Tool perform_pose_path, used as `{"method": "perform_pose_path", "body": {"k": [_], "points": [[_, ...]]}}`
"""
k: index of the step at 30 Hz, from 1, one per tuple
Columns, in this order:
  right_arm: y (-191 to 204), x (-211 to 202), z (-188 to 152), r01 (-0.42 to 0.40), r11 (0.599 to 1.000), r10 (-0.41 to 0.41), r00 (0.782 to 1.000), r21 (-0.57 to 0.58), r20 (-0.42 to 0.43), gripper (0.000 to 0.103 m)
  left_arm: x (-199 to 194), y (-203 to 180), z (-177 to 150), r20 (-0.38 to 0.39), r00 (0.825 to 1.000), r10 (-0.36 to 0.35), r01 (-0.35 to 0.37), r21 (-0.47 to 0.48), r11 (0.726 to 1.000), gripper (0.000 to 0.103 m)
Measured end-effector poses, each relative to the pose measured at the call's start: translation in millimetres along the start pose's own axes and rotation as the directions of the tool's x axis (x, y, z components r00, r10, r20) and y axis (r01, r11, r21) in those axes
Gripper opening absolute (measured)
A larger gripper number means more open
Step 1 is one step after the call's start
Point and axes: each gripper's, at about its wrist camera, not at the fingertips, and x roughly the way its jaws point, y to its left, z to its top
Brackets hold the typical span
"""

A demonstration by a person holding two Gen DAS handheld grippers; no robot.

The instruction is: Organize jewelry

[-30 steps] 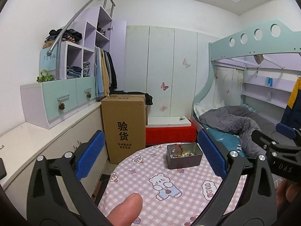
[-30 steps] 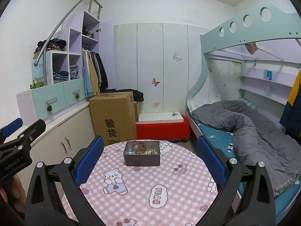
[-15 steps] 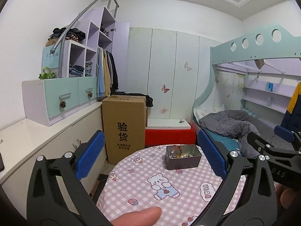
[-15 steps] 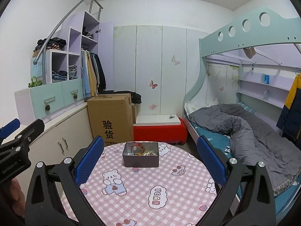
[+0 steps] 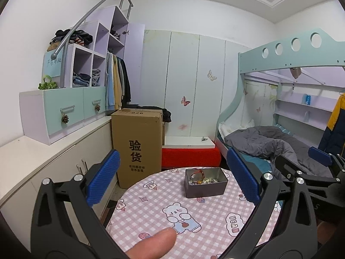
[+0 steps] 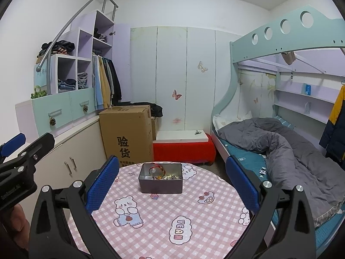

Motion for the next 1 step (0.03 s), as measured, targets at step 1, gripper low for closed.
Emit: {"method": "perform_pose_path", "body": {"k": [1], "points": [[-1.4, 1.5, 0.6, 0.004, 1.0, -0.004, 1.0, 0.001, -0.003, 0.095, 2.1, -0.9, -0.1, -0.002, 1.0, 0.0, 0.0, 0.002, 1.0, 0.097]]}}
